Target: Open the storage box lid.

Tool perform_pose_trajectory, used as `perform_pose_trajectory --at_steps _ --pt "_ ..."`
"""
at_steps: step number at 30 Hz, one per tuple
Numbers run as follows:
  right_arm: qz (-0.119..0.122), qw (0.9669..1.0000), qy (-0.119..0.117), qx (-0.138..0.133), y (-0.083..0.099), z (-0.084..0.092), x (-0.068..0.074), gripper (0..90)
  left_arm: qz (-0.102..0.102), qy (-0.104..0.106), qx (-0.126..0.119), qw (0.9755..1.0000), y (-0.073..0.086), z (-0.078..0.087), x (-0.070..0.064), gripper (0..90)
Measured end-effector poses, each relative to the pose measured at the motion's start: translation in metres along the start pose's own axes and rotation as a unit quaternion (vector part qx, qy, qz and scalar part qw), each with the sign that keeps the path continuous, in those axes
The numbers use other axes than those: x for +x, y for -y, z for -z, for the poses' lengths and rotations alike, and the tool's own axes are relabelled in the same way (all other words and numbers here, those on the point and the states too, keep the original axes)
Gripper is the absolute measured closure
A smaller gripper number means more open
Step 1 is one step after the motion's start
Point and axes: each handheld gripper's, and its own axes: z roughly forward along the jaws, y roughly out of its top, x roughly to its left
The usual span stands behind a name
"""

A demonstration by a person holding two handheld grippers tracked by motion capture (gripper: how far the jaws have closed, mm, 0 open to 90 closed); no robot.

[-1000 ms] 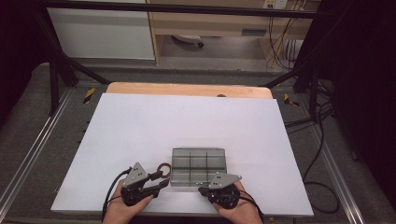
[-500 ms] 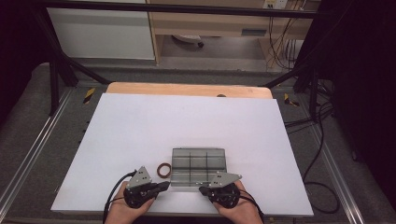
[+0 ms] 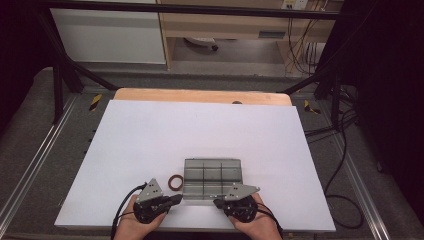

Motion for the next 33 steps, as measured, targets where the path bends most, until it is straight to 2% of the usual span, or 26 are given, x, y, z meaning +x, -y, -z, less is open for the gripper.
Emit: perform_pose_trajectory --at_steps 8,19,24,33 --pt "0.001 1.0 0.001 -0.008 0.0 0.001 0.0 90.0 0.0 0.0 0.0 1.0 0.0 0.0 0.0 89.6" --pt "0.014 0.9992 -0.002 -0.039 -0.004 0.007 0.002 90.0 0.002 0.004 0.0 1.0 0.0 0.0 0.001 89.6" --pt "0.018 0.998 0.006 -0.059 -0.008 0.012 0.003 90.0 0.001 0.001 0.0 1.0 0.0 0.0 0.001 89.6" --pt "0.018 0.9962 0.016 -0.084 -0.012 0.018 0.002 90.0 0.001 0.003 -0.028 0.9996 -0.009 0.005 -0.003 89.7"
